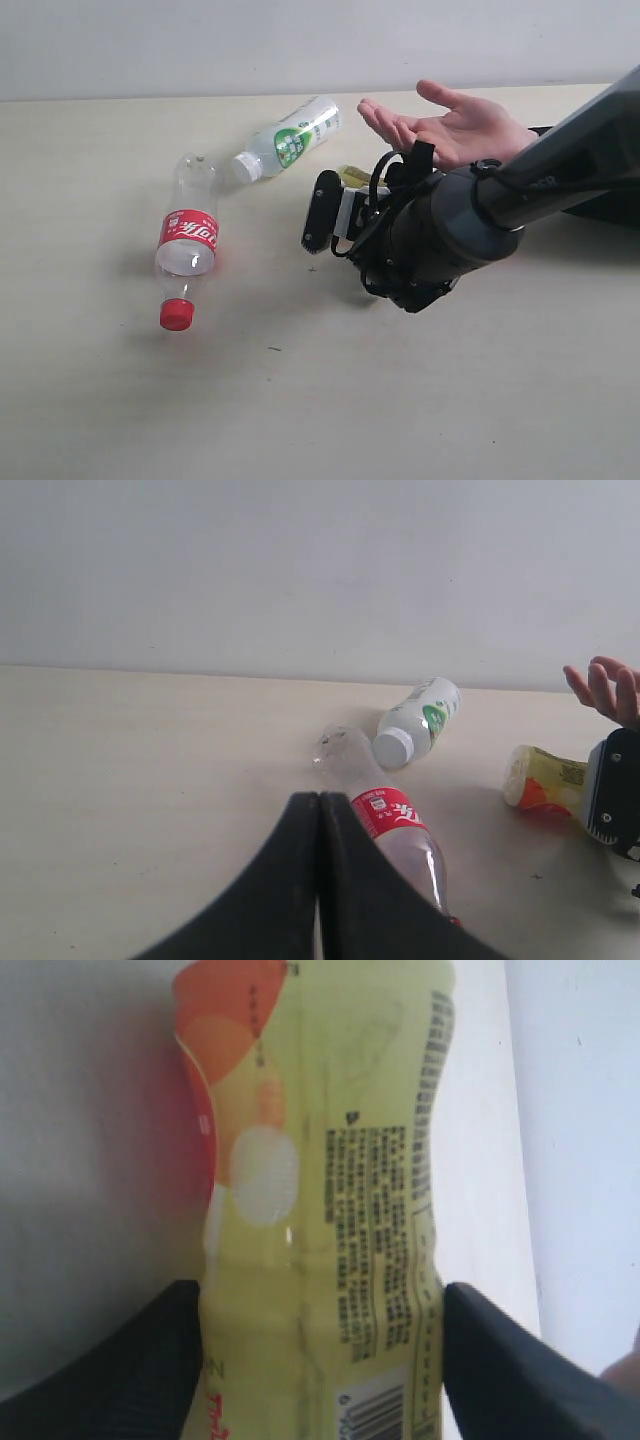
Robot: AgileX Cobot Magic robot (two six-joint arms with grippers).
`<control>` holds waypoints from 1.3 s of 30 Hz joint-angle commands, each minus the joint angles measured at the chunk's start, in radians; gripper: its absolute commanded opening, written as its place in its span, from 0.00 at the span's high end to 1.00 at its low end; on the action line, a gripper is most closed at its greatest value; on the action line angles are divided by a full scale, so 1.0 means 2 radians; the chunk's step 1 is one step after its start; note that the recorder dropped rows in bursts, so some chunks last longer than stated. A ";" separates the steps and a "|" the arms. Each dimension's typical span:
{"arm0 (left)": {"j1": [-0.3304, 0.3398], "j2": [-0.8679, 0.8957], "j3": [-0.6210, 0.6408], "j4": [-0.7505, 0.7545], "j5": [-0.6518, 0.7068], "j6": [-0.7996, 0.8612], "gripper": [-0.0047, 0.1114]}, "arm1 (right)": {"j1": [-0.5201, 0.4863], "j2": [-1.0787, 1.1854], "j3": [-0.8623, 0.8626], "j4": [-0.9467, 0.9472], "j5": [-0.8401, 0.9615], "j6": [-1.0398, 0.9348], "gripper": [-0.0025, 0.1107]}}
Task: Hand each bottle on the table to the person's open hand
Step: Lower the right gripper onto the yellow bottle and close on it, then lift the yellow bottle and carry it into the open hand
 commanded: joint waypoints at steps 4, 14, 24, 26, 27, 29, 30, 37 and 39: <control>0.001 -0.003 0.002 -0.002 -0.002 0.000 0.96 | 0.028 0.002 -0.002 0.011 0.017 0.003 0.98; 0.001 -0.003 0.002 -0.002 -0.002 0.000 0.96 | 0.075 -0.011 -0.002 0.057 0.059 0.003 0.98; 0.001 -0.003 0.002 -0.002 -0.002 0.000 0.96 | 0.110 -0.130 -0.002 0.238 0.051 -0.119 0.98; 0.001 -0.003 0.002 -0.002 -0.002 0.000 0.96 | 0.124 -0.149 -0.002 0.294 0.051 -0.154 0.98; 0.001 -0.003 0.002 -0.002 -0.002 0.000 0.96 | 0.133 -0.160 -0.002 0.342 0.050 -0.183 0.98; 0.001 -0.003 0.002 -0.002 -0.002 0.000 0.96 | 0.152 -0.174 -0.002 0.403 0.044 -0.207 0.98; 0.001 -0.003 0.002 -0.002 -0.002 0.000 0.96 | 0.162 -0.182 -0.002 0.442 0.044 -0.216 0.98; 0.001 -0.003 0.002 -0.002 -0.002 0.000 0.96 | 0.168 -0.230 -0.002 0.506 0.057 -0.237 0.98; 0.001 -0.003 0.002 -0.002 -0.002 0.000 0.96 | 0.168 -0.248 -0.002 0.515 0.073 -0.237 0.98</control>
